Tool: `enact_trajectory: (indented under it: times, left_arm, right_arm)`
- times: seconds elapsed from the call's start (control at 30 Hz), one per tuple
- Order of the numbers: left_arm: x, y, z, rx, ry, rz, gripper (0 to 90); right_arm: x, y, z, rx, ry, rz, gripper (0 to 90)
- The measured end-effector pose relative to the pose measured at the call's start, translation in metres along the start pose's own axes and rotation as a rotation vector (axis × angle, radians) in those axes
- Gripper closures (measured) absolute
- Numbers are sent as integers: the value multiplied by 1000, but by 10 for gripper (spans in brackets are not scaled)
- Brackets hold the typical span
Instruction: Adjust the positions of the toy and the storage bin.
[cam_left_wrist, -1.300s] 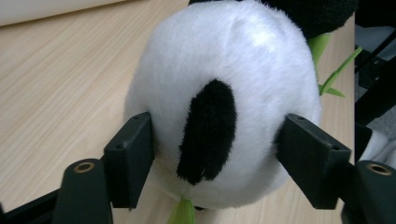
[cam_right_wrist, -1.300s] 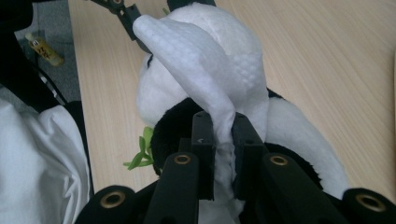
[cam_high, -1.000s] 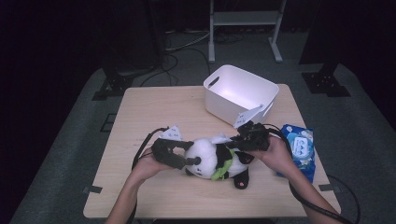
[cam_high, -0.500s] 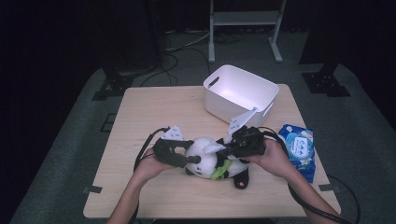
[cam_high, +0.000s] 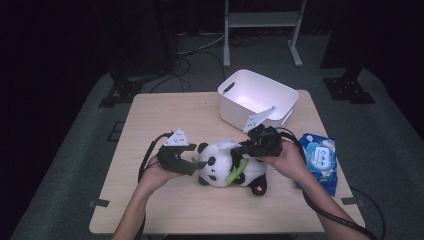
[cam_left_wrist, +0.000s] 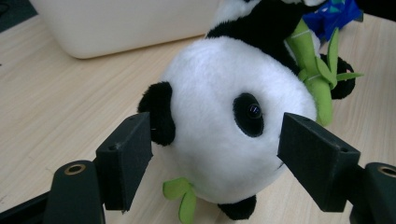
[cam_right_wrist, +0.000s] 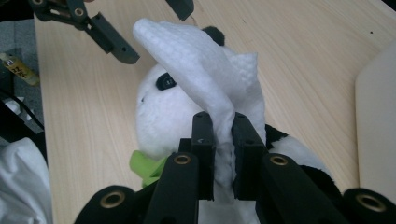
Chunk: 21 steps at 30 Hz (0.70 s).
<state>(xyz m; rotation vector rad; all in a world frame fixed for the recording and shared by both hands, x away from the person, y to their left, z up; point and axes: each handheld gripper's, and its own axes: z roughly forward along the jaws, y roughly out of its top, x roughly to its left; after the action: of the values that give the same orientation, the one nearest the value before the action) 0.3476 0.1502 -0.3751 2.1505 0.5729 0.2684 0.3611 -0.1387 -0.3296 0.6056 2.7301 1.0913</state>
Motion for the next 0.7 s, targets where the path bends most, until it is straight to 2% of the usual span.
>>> enact_trajectory:
  times: [0.07,0.13,0.27,0.47,0.7]
  left_arm:
    - [0,0,-1,0,8,1,248]
    - [-1,0,-1,8,0,7,249]
    - [-2,0,1,12,-1,13,249]
    - [-2,-1,3,22,-8,20,248]
    - [-3,-2,2,22,-15,24,241]
  right_arm:
    - [1,0,-2,-5,5,-2,812]
    - [3,0,-4,-14,30,-3,812]
    - [5,-2,4,30,34,-22,812]
    - [0,-9,18,78,18,-4,808]
    - [-6,-14,10,41,36,24,808]
